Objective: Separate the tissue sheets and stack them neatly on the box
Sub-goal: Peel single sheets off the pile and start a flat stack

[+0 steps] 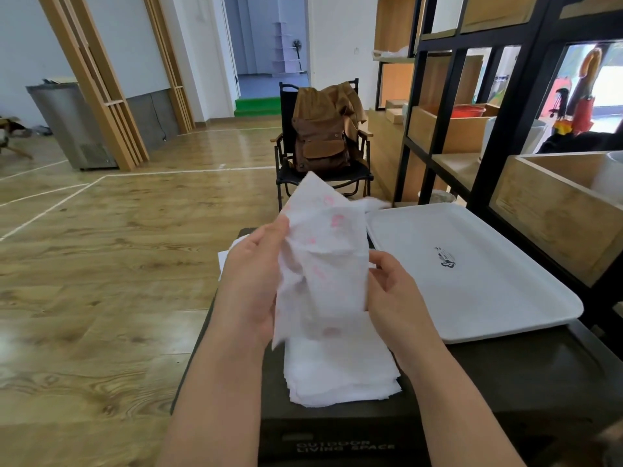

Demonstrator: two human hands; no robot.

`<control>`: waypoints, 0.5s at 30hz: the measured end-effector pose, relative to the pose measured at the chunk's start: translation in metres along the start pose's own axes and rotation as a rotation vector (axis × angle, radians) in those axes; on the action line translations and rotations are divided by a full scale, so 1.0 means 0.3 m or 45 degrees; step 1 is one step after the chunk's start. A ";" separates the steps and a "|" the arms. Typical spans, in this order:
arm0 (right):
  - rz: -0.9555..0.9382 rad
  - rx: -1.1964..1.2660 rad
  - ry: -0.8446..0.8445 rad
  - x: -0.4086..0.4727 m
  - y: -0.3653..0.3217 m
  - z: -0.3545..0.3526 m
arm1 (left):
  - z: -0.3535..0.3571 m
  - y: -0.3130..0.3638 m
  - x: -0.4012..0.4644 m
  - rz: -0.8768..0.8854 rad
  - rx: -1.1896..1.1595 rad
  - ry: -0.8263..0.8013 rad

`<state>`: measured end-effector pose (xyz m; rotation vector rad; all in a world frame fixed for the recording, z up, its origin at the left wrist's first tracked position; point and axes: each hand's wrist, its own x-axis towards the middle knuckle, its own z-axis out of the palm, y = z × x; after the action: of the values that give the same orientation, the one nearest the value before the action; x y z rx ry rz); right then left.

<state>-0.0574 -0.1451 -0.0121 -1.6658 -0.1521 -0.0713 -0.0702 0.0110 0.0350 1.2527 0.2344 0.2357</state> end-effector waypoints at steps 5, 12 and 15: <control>0.072 0.368 -0.102 -0.008 -0.025 0.002 | -0.036 -0.010 -0.010 -0.072 0.018 -0.027; -0.057 0.366 -0.014 0.002 -0.005 -0.010 | -0.057 -0.008 -0.015 0.088 0.347 0.018; -0.143 0.263 0.076 0.001 0.012 -0.021 | -0.067 0.001 -0.020 0.225 0.559 -0.140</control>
<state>-0.0562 -0.1516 -0.0149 -1.4465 -0.2014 -0.1843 -0.0820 0.0277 0.0298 1.7203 0.0807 0.2757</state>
